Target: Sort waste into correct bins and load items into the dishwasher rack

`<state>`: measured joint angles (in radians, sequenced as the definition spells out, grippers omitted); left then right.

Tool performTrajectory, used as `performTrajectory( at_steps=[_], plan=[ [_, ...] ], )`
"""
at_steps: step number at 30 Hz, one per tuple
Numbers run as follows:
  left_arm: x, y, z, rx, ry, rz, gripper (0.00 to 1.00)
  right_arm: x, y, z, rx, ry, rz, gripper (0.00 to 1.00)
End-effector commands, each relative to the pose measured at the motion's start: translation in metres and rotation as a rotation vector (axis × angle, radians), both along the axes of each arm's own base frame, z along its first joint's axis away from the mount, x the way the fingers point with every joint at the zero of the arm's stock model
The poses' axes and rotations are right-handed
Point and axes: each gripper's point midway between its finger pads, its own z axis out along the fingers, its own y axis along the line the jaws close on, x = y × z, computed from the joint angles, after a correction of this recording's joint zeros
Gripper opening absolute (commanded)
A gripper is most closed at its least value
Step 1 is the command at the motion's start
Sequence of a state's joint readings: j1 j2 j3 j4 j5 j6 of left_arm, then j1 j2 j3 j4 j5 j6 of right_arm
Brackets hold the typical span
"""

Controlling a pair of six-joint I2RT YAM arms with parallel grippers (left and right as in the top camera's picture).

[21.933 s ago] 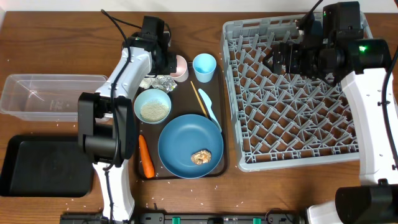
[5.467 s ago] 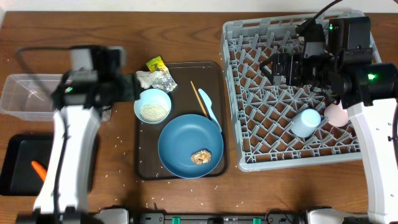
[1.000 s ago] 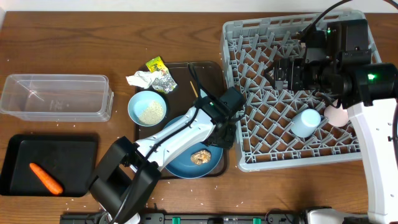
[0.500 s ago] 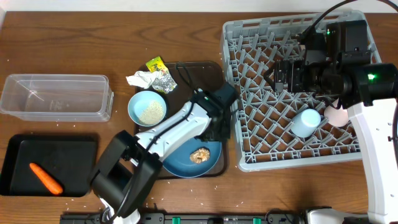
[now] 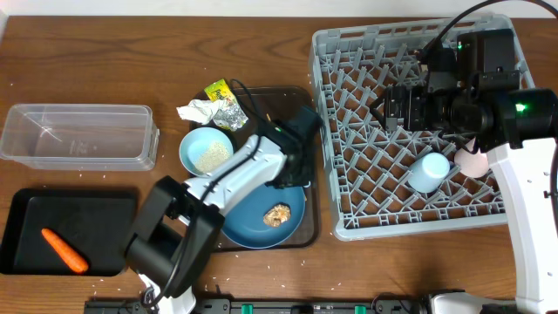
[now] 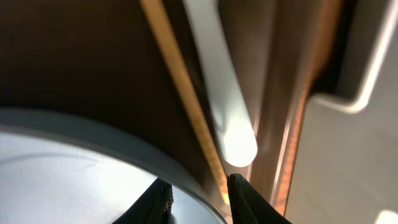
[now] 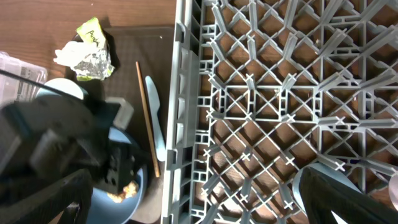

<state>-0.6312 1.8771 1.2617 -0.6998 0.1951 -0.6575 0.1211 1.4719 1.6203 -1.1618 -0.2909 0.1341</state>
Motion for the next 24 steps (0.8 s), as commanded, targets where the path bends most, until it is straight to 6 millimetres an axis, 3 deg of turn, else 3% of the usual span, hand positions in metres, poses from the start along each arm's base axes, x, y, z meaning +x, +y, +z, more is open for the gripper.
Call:
performTrajectory(
  at_steps=[1, 4, 10, 14, 21, 22, 24],
  plan=[
    [-0.011, -0.006, -0.005, -0.071, 0.085, 0.011, 0.36, -0.001, 0.002, 0.0, -0.003, 0.005, 0.001, 0.99],
    [-0.023, -0.013, -0.004, -0.081, 0.116, -0.013, 0.41, -0.002, 0.002, -0.001, -0.004, 0.009, 0.001, 0.99],
    [-0.033, -0.015, -0.006, -0.062, 0.136, -0.031, 0.41, -0.002, 0.002, -0.001, -0.004, 0.01, 0.001, 0.99],
    [-0.039, -0.012, -0.006, -0.047, 0.165, -0.01, 0.23, -0.002, 0.002, -0.001, -0.004, 0.011, 0.001, 0.99],
    [-0.036, 0.002, -0.009, 0.029, 0.137, 0.0, 0.19, -0.002, 0.002, -0.001, -0.004, 0.009, 0.001, 0.99],
    [-0.034, 0.003, -0.01, 0.037, 0.13, 0.001, 0.1, -0.002, 0.002, -0.001, -0.004, 0.009, 0.001, 0.99],
    [-0.032, 0.005, -0.01, 0.051, 0.119, 0.003, 0.06, -0.002, 0.002, -0.001, -0.004, 0.009, 0.002, 0.99]
  ],
)
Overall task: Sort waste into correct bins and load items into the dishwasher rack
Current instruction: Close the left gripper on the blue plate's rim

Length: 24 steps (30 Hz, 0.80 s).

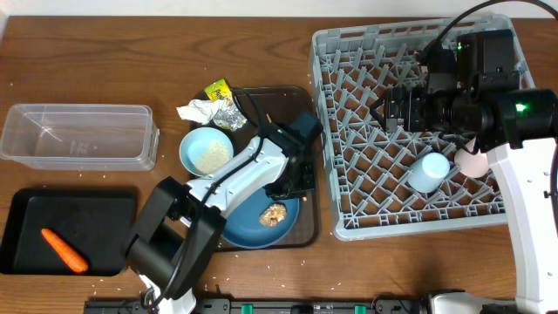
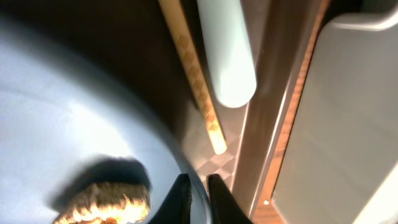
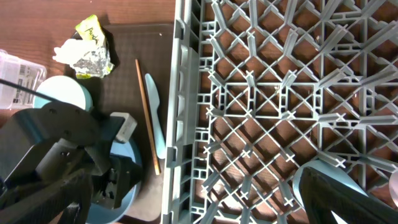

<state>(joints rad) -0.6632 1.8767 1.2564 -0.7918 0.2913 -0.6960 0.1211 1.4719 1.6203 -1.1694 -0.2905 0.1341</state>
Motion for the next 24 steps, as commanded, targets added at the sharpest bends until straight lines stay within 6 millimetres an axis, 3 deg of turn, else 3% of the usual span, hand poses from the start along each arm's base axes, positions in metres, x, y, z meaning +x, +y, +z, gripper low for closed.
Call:
performTrajectory(
  at_steps=[1, 11, 24],
  plan=[
    [0.005, 0.013, -0.01, 0.072, -0.028, 0.005, 0.06, 0.0, 0.003, 0.0, -0.006, -0.001, 0.008, 0.99],
    [0.005, 0.013, -0.01, 0.075, -0.027, 0.005, 0.06, 0.0, 0.001, 0.0, -0.013, -0.001, 0.004, 0.99],
    [-0.028, 0.002, 0.008, 0.1, 0.001, -0.086, 0.06, 0.0, 0.001, 0.0, -0.02, -0.006, 0.016, 0.99]
  ],
)
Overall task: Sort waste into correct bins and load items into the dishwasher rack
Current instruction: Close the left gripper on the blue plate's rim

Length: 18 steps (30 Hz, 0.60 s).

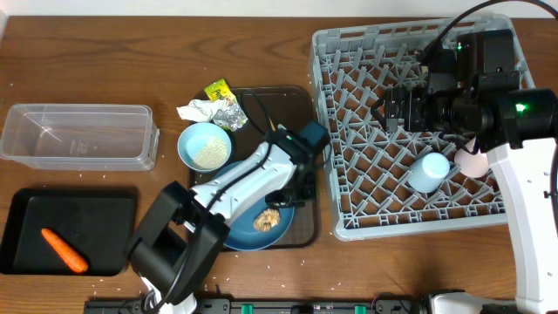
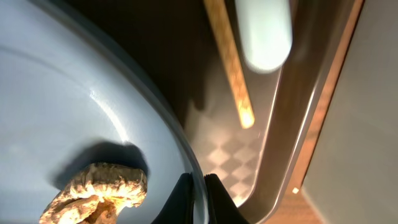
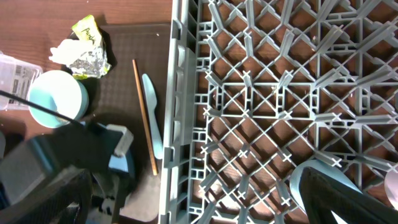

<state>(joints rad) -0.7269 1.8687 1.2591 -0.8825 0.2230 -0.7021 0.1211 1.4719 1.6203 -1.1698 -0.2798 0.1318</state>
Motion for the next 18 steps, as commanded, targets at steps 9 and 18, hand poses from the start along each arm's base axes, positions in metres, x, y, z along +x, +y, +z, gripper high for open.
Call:
performTrajectory(
  at_steps=[9, 18],
  plan=[
    [-0.002, -0.003, 0.036, -0.006, -0.115, -0.055, 0.06, 0.0, 0.002, 0.0, -0.015, -0.007, 0.02, 0.99],
    [0.011, 0.01, 0.045, 0.051, -0.207, -0.056, 0.06, 0.0, 0.002, 0.0, -0.018, -0.006, 0.018, 0.99]
  ],
)
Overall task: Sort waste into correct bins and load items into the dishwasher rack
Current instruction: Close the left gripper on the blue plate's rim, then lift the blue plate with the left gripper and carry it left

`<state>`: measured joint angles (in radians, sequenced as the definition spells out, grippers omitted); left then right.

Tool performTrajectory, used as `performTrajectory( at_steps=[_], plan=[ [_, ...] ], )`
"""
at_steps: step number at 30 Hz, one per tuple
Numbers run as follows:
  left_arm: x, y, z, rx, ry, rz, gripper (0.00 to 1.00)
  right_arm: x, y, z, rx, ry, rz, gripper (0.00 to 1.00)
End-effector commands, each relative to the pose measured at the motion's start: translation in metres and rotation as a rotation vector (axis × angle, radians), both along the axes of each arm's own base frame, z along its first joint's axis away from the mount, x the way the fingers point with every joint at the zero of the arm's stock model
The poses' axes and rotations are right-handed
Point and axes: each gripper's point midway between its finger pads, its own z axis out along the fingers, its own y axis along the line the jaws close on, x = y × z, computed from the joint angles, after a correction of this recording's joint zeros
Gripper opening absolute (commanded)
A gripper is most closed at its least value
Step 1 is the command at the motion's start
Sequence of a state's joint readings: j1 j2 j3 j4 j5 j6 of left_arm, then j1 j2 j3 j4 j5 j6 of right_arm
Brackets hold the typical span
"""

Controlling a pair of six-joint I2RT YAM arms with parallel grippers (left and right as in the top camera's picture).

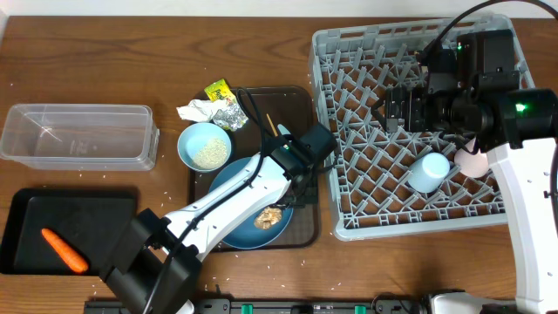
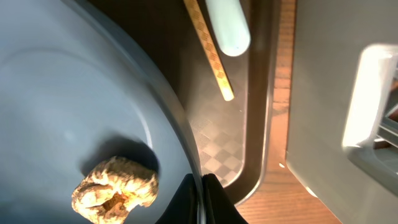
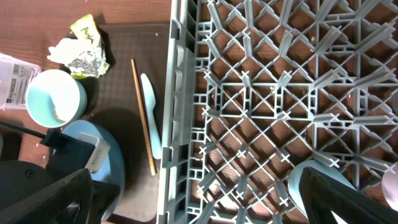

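My left gripper [image 1: 294, 186] is shut on the right rim of the blue plate [image 1: 240, 205], which sits over the dark tray [image 1: 296, 100]. The left wrist view shows the left gripper [image 2: 201, 200] pinching that rim, with the plate [image 2: 81, 87] filling the left. A brown food lump [image 2: 115, 187] lies on it. A wooden chopstick [image 2: 208, 53] and a pale blue spoon [image 2: 227, 26] rest on the tray below. The grey dishwasher rack [image 1: 349, 52] holds a blue cup [image 1: 430, 172] and a pink cup [image 1: 473, 161]. My right gripper [image 1: 390, 106] hangs open over the rack.
A small blue bowl of rice [image 1: 205, 146] and crumpled foil with a yellow wrapper [image 1: 211, 108] lie at the tray's upper left. A clear plastic container [image 1: 78, 137] stands far left. Below it a black tray [image 1: 26, 209] holds a carrot [image 1: 64, 249].
The left gripper has kept its hold on the plate's rim. The tray floor, chopstick and spoon look farther below in the left wrist view, so the held edge has risen.
The left gripper first stood open astride the plate's right rim. Then it was shut on the rim and stayed shut, sliding with the plate along the tray. Now the held edge is raised. The right gripper stayed open over the rack.
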<state>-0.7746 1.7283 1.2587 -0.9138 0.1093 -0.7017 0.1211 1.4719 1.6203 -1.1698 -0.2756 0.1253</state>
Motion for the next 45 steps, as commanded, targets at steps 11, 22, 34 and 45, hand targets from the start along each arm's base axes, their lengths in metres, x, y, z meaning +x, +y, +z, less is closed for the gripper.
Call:
performTrajectory(
  at_steps=[11, 22, 34, 45],
  plan=[
    [0.022, 0.006, -0.018, 0.087, -0.075, 0.03, 0.06, 0.0, 0.001, -0.001, -0.02, -0.004, 0.01, 0.99],
    [0.029, -0.001, -0.039, 0.054, -0.028, 0.076, 0.31, -0.001, 0.001, -0.001, -0.021, -0.002, 0.01, 0.99],
    [0.036, -0.009, -0.042, 0.021, -0.043, 0.078, 0.38, -0.001, 0.001, -0.001, -0.029, -0.008, 0.025, 0.99],
    [0.034, -0.001, -0.065, 0.08, -0.009, 0.086, 0.31, 0.001, 0.001, 0.0, -0.028, -0.015, 0.025, 0.99]
  ],
)
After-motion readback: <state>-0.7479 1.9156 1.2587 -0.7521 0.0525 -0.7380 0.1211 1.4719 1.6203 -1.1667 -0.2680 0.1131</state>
